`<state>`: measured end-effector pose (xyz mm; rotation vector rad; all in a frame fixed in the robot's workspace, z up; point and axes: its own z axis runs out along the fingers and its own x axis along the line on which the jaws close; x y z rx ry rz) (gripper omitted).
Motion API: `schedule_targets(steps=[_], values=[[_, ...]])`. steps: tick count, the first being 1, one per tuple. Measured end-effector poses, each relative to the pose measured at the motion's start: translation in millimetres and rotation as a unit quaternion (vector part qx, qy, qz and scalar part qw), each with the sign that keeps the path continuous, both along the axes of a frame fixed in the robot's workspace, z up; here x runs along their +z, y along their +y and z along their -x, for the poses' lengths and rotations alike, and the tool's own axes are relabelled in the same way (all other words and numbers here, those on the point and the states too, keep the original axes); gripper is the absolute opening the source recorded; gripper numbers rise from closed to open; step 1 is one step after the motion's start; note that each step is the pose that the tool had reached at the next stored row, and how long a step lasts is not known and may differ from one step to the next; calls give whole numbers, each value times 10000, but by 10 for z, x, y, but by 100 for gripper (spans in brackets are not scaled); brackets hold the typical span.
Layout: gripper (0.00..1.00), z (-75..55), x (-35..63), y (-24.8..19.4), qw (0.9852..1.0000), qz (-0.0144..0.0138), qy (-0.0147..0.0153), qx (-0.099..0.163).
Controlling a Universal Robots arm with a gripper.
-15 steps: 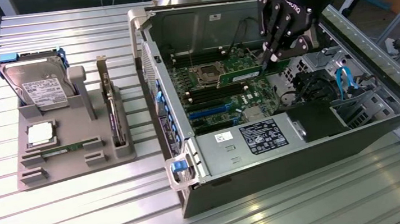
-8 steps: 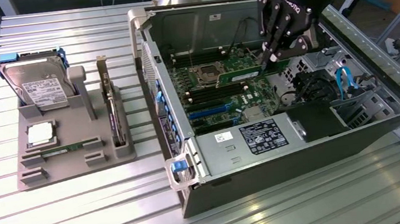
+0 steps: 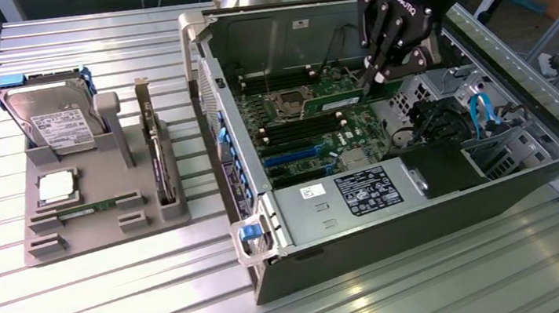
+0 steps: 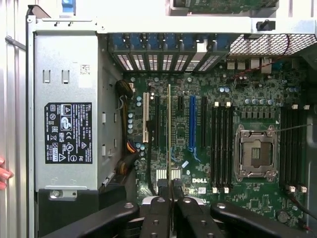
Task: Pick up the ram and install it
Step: 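Pick up the ram and move it above insertion slot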
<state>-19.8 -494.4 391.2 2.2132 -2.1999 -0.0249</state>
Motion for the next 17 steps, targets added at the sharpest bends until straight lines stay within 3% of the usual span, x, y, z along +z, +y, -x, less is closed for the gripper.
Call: schedule_targets(steps=[7,12,14,17], values=[[12,-7,-12,109,10000,0,-4,-4],[12,-17,-31,233,10000,0,-7,-11],[12,-23,-45,341,10000,0,-6,-23],[12,-26,-58,392,10000,0,-7,-29]])
